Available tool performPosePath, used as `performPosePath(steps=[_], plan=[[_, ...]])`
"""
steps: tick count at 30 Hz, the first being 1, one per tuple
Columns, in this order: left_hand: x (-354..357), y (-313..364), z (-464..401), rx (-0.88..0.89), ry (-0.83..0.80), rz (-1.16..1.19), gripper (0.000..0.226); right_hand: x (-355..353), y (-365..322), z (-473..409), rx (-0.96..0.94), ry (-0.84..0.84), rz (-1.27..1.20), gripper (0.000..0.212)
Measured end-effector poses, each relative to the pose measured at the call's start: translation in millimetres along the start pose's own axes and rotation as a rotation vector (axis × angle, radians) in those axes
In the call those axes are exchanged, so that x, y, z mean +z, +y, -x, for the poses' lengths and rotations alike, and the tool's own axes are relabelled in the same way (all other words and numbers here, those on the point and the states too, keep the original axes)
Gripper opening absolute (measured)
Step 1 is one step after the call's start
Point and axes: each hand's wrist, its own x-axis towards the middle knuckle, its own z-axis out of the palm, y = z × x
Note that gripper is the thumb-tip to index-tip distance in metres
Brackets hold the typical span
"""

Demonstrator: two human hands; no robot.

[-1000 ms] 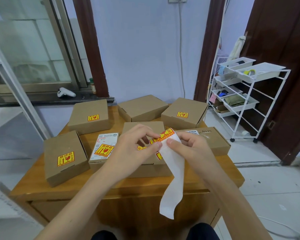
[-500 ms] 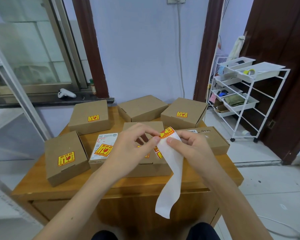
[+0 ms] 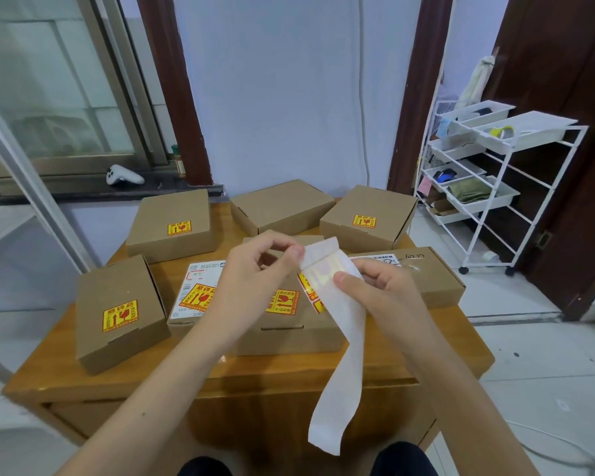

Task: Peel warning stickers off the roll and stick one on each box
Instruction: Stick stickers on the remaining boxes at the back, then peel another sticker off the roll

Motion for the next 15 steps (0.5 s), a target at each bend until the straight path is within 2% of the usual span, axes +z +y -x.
performPosePath(steps=[10, 12, 15], plan=[[-2, -30, -24, -0.196, 0.039, 0.218, 0.012, 2, 15, -20, 0.053, 0.014, 0.003, 0.005], [-3, -37, -31, -0.230, 0.035, 0.244, 0.013, 4, 19, -26, 0.058, 0.021, 0.008, 0.015], [-6, -47, -41, -0.294, 0.049, 0.330, 0.015, 4, 25, -33, 0.071, 0.038, -0.010, 0.011]])
